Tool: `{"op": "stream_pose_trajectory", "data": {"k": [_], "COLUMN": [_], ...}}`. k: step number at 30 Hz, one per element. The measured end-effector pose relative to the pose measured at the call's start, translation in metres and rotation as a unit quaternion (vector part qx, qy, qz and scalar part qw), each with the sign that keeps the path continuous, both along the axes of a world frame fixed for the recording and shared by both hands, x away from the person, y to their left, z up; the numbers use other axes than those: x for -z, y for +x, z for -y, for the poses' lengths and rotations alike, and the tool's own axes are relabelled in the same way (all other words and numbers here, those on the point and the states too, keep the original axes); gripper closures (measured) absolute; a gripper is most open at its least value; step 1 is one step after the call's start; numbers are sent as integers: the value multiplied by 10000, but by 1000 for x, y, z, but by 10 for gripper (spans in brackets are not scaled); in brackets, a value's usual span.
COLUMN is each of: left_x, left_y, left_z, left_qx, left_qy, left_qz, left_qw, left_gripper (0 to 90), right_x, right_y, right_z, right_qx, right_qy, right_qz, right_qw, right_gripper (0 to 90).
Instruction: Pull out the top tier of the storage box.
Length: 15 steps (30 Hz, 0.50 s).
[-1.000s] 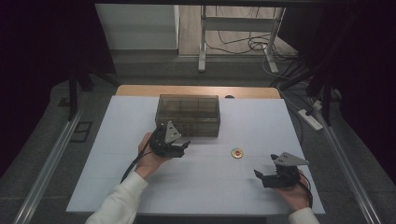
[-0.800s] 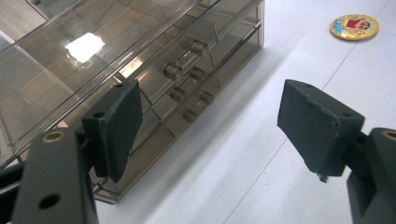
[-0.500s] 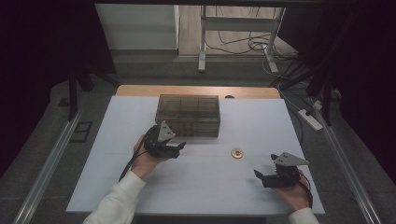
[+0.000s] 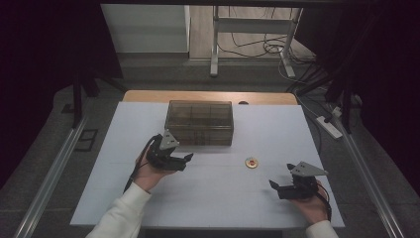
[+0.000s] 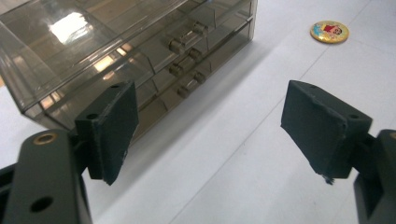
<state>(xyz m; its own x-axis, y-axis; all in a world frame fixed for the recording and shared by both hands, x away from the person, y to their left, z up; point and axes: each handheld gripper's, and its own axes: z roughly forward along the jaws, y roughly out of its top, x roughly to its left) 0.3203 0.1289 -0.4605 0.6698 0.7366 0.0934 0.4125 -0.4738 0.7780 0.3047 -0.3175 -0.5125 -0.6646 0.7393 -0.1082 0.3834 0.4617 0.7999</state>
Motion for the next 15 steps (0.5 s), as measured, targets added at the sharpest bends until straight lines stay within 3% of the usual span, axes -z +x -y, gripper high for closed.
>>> {"op": "stream_pose_trajectory", "data": {"k": [15], "left_x": [2], "left_y": [-9], "left_z": [-24], "left_qx": [-240], "left_qy": [-165], "left_qz": [-202], "left_qw": [9994], "left_gripper": [163], "right_x": [1], "right_y": [0], "right_z": [-2], "right_qx": [-30], "right_qy": [63], "right_qz": [-12], "right_qw": [10000], "right_gripper": [105]}}
